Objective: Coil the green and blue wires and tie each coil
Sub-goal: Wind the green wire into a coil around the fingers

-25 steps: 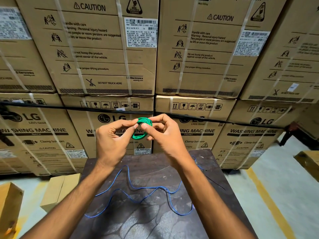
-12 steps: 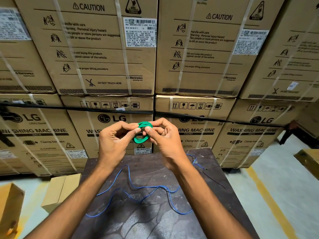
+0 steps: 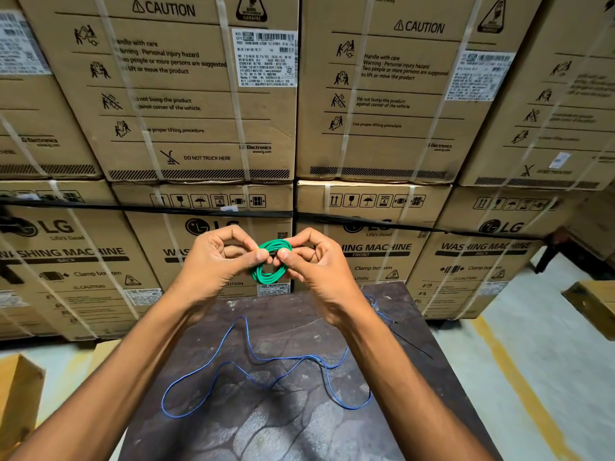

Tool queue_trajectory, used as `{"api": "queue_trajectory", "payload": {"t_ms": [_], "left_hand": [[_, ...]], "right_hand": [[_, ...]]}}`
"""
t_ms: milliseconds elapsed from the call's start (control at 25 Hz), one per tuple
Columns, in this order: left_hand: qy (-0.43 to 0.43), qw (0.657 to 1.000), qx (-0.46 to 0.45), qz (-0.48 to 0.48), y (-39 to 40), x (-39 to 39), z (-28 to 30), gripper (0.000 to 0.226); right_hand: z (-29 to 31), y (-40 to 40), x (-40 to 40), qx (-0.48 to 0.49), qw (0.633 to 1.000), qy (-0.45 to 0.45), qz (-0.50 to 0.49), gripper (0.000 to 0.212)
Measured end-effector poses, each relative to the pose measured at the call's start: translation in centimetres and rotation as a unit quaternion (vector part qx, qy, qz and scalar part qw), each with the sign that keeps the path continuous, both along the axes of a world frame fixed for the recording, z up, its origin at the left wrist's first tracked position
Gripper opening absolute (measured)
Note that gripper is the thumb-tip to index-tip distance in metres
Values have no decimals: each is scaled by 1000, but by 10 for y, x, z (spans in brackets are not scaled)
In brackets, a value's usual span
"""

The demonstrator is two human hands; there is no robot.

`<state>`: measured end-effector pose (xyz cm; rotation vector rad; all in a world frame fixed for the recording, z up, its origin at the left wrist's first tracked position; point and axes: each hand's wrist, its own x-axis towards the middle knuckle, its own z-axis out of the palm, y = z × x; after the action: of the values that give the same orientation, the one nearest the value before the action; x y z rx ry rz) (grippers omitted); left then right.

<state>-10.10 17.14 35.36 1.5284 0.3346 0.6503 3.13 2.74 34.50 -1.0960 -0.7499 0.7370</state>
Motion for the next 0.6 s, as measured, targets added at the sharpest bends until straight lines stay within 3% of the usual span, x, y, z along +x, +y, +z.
{"api": "queue_trajectory", "payload": {"t_ms": [120,360,600], "left_hand": [[8,1000,30,0,0,1,-1,40],[20,993,109,25,-4,1,-3,21],[-31,993,83,76,-8,5,-15,19]], "right_hand": [[-3,1,2,-1,1000,12,5,13],[-11,0,0,-21,1000,13,-9,11],[-2,1,-3,-22,997,-40,-55,11]]}}
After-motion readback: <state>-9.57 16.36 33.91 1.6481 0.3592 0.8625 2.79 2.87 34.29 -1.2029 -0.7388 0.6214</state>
